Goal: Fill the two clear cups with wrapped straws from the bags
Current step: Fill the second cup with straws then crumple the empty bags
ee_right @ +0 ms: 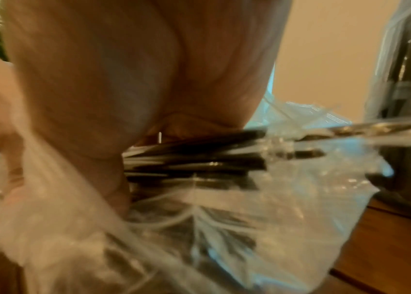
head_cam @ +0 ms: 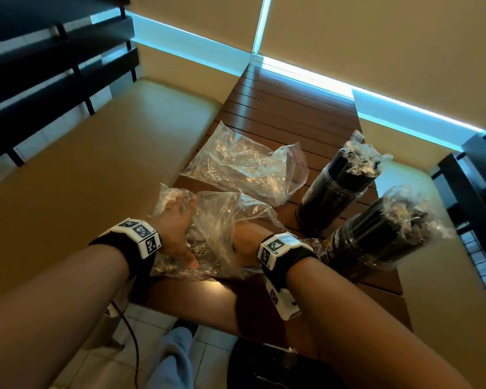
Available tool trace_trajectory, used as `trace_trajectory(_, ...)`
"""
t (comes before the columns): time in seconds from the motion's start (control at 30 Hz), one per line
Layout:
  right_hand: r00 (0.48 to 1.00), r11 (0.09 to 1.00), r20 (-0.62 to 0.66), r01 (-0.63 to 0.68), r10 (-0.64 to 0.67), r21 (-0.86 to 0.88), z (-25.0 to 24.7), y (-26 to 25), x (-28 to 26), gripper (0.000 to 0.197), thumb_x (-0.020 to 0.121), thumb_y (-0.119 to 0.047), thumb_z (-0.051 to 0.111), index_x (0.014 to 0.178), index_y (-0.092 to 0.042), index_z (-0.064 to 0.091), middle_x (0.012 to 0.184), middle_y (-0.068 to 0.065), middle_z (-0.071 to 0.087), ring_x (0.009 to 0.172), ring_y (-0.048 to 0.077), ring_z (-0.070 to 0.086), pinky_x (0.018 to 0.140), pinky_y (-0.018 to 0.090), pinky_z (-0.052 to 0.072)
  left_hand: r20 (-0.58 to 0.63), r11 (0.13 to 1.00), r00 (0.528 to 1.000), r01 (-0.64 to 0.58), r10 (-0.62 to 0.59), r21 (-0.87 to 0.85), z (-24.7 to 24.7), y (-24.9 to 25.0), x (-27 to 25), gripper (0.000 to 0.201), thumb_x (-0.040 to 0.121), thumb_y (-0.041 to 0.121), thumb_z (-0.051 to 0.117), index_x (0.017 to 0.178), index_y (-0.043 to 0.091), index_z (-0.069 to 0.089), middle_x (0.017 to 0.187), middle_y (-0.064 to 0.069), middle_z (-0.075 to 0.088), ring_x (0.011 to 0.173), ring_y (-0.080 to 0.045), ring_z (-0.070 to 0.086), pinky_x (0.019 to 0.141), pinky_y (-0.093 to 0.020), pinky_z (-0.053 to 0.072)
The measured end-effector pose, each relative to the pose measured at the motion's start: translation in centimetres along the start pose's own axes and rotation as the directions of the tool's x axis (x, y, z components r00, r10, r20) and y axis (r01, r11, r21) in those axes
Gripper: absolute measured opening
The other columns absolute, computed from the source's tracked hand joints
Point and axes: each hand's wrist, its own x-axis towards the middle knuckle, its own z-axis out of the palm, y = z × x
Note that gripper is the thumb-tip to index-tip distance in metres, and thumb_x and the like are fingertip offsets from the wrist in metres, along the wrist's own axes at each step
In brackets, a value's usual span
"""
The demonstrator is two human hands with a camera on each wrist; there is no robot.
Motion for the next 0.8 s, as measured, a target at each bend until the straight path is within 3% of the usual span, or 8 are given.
trace_trajectory(0.1, 0.997, 1.000, -0.076, -0.020, 0.018, -0.022, 0.0, -0.7, -0.2, 0.020, 0.084, -0.026, 0.064, 0.101, -0.017, 0.067, 0.099, 0.004, 0.064, 0.096, 0.026, 0.061, 0.088, 0.039, 0.050, 0.018, 1.000, 1.000, -0.009, 0.009, 0.025, -0.6, 0.2, 0.1, 0.162, 0.047, 0.063, 0.088, 0.145, 0.027, -0.034, 0.160, -0.005, -0.027, 0.150, -0.030, -0.014, 0.117, -0.060, 0.020)
trace_trajectory(0.2, 0.999, 0.998, -0.017, -0.047, 0.047, 0.029, 0.5, -1.0, -0.2, 0.011, 0.078, -0.025, 0.068, 0.088, -0.020, 0.066, 0.086, 0.001, 0.061, 0.087, 0.027, 0.064, 0.078, 0.039, 0.054, 0.021, 0.999, 1.000, -0.018, 0.017, 0.042, -0.9, 0.5, -0.1, 0.162, 0.046, 0.060, 0.090, 0.147, 0.027, -0.033, 0.161, -0.004, -0.025, 0.151, -0.028, -0.009, 0.117, -0.058, 0.023)
trace_trajectory(0.33, 1.000, 0.997, -0.016, -0.014, 0.016, 0.074, 1.1, -1.3, -0.4, 0.020, 0.081, -0.022, 0.067, 0.098, -0.013, 0.069, 0.100, 0.009, 0.067, 0.092, 0.028, 0.062, 0.081, 0.037, 0.051, 0.012, 0.999, 1.000, -0.028, 0.028, 0.021, -0.9, 0.2, -0.1, 0.162, 0.045, 0.061, 0.090, 0.147, 0.030, -0.031, 0.161, 0.000, -0.026, 0.151, -0.027, -0.006, 0.116, -0.057, 0.026)
trace_trajectory(0.43, 1.000, 0.996, -0.015, 0.021, -0.020, 0.092, 1.2, -1.3, -0.7, 0.018, 0.082, -0.025, 0.065, 0.094, -0.013, 0.069, 0.098, 0.009, 0.066, 0.082, 0.022, 0.054, 0.084, 0.039, 0.052, -0.001, 0.999, 0.999, -0.043, 0.043, 0.008, -0.8, -0.3, 0.2, 0.162, 0.042, 0.064, 0.089, 0.148, 0.031, -0.029, 0.160, 0.004, -0.028, 0.151, -0.026, -0.006, 0.116, -0.058, 0.026)
trace_trajectory(0.57, 0.998, 0.995, 0.069, 0.003, -0.010, 0.098, 0.2, -0.8, -0.7, 0.020, 0.091, -0.015, 0.058, 0.105, -0.005, 0.068, 0.106, 0.014, 0.066, 0.089, 0.025, 0.058, 0.074, 0.018, 0.044, -0.001, 0.999, 0.999, -0.050, 0.050, -0.022, -0.8, -0.4, 0.3, 0.160, 0.045, 0.063, 0.089, 0.149, 0.028, -0.028, 0.161, 0.002, -0.027, 0.151, -0.026, -0.008, 0.120, -0.053, 0.020)
trace_trajectory(0.67, 0.998, 0.996, -0.002, -0.066, 0.066, -0.053, -1.1, -0.3, -1.4, 0.025, 0.093, -0.019, 0.056, 0.114, -0.007, 0.065, 0.113, 0.014, 0.065, 0.104, 0.033, 0.061, 0.084, 0.035, 0.047, -0.011, 0.998, 0.999, -0.045, 0.044, -0.040, -1.1, -0.3, 0.1, 0.159, 0.048, 0.064, 0.087, 0.149, 0.026, -0.029, 0.161, -0.001, -0.026, 0.151, -0.027, -0.012, 0.121, -0.051, 0.013)
trace_trajectory(0.73, 0.997, 0.996, -0.042, -0.074, 0.072, -0.051, -2.2, 0.3, -2.1, 0.029, 0.095, -0.022, 0.054, 0.118, -0.006, 0.062, 0.116, 0.014, 0.063, 0.107, 0.035, 0.060, 0.092, 0.038, 0.046, -0.013, 0.998, 0.999, -0.031, 0.031, -0.045, -1.4, -0.4, 0.1, 0.158, 0.050, 0.064, 0.087, 0.149, 0.023, -0.029, 0.161, -0.003, -0.027, 0.150, -0.028, -0.014, 0.121, -0.050, 0.010)
trace_trajectory(0.8, 0.993, 0.987, -0.076, -0.100, 0.091, -0.122, -3.4, 1.1, -2.7, 0.035, 0.096, -0.027, 0.054, 0.126, -0.011, 0.059, 0.122, 0.010, 0.060, 0.113, 0.032, 0.058, 0.092, 0.034, 0.045, -0.002, 0.999, 1.000, -0.009, 0.009, -0.040, -1.6, -0.4, 0.3, 0.159, 0.050, 0.063, 0.087, 0.150, 0.022, -0.029, 0.160, -0.005, -0.028, 0.150, -0.029, -0.015, 0.121, -0.049, 0.011)
